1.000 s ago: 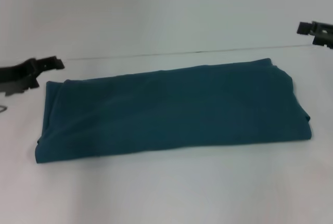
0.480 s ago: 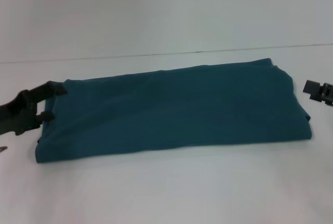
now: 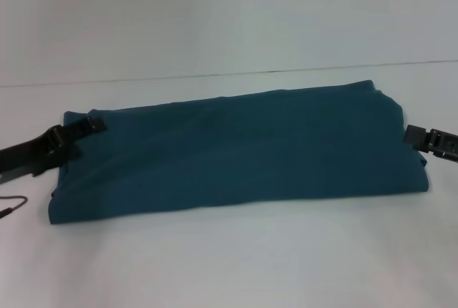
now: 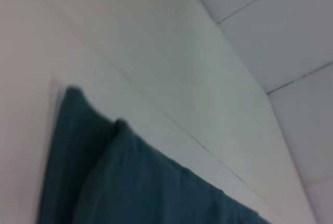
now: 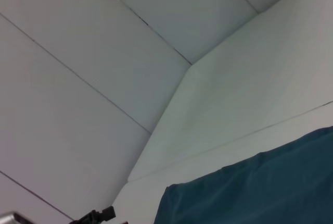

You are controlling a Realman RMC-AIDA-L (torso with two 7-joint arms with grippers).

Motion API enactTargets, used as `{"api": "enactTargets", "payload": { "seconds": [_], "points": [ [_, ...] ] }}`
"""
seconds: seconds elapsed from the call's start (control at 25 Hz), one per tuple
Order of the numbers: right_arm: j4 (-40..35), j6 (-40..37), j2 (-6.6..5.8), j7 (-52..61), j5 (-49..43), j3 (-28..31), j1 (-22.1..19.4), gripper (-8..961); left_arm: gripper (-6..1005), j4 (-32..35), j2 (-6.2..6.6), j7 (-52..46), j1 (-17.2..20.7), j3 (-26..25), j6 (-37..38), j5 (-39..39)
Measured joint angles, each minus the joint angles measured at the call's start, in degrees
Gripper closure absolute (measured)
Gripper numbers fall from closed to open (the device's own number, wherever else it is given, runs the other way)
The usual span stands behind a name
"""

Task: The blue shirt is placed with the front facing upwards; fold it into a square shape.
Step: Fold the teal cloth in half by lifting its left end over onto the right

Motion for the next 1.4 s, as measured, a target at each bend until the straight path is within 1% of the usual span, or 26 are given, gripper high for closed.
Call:
{"api": "enactTargets", "payload": {
  "seconds": [0.12,0.2,0.32,0.36,0.4,0.44,0.52,0.6,0.64,0.68,0.76,0.84,0.92,1.0,1.16,1.4],
  "points": [
    [0.02,-0.03,0.01,0.13,-0.5,0.0,0.01,38,69,2.45,0.26,10.67,0.52,0.07,1.74,0.01],
    [0.05,-0.02,0.06,0.31,-0.62,0.07,-0.05,38,70,3.46,0.26,13.83,0.86,0.01,2.23,0.01],
    [0.1,-0.08,0.31,0.38,-0.63,0.27,-0.22,38,71,3.08,0.5,12.85,0.62,-0.16,2.47,0.0],
    [0.11,-0.12,0.37,0.4,-0.63,0.31,-0.24,38,72,2.85,0.37,11.5,0.47,-0.42,2.07,-0.31],
    [0.12,-0.16,0.43,0.43,-0.63,0.33,-0.25,38,72,2.53,0.07,9.51,0.33,-0.82,1.48,-0.78],
    [0.12,-0.16,0.44,0.45,-0.63,0.37,-0.25,39,73,1.97,-0.53,7.59,0.15,-1.58,0.29,-1.75],
    [0.12,-0.12,0.56,0.47,-0.63,0.43,-0.19,39,74,0.16,-2.07,3.99,-0.39,-3.46,-2.53,-4.81],
    [0.13,-0.04,0.64,0.47,-0.63,0.47,-0.07,39,75,-0.9,-2.84,4.56,-1.01,-3.33,-3.38,-7.05],
    [0.12,-0.03,0.65,0.48,-0.63,0.47,-0.04,39,75,-1.01,-2.73,5.94,-1.48,-2.7,-3.34,-7.52],
    [0.12,0.0,0.65,0.48,-0.63,0.4,-0.03,39,76,-1.09,-2.22,8.72,-2.01,-1.22,-3.36,-7.4],
    [0.15,0.1,0.55,0.46,-0.63,0.21,-0.06,39,77,-1.37,-0.68,14.73,-3.58,2.68,-4.52,-6.01],
    [0.24,0.24,0.45,0.29,-0.66,0.17,-0.27,39,78,-1.56,0.5,17.87,-5.21,5.24,-7.52,-2.69],
    [0.45,0.36,0.45,0.17,-0.87,0.32,-0.46,38,79,-1.73,0.83,18.54,-6.79,5.82,-11.07,1.6],
    [0.73,0.44,0.49,0.17,-1.46,0.55,-0.55,38,80,-2.67,0.79,18.67,-8.5,5.89,-14.82,4.71],
    [1.27,0.46,0.61,0.21,-2.44,0.69,-0.69,38,82,-6.25,0.59,15.93,-11.02,5.68,-20.68,5.92],
    [1.53,0.53,0.66,0.4,-2.66,0.67,-0.72,38,85,-12.8,2.15,5.02,-14.16,5.87,-25.14,6.62]
  ]
}}
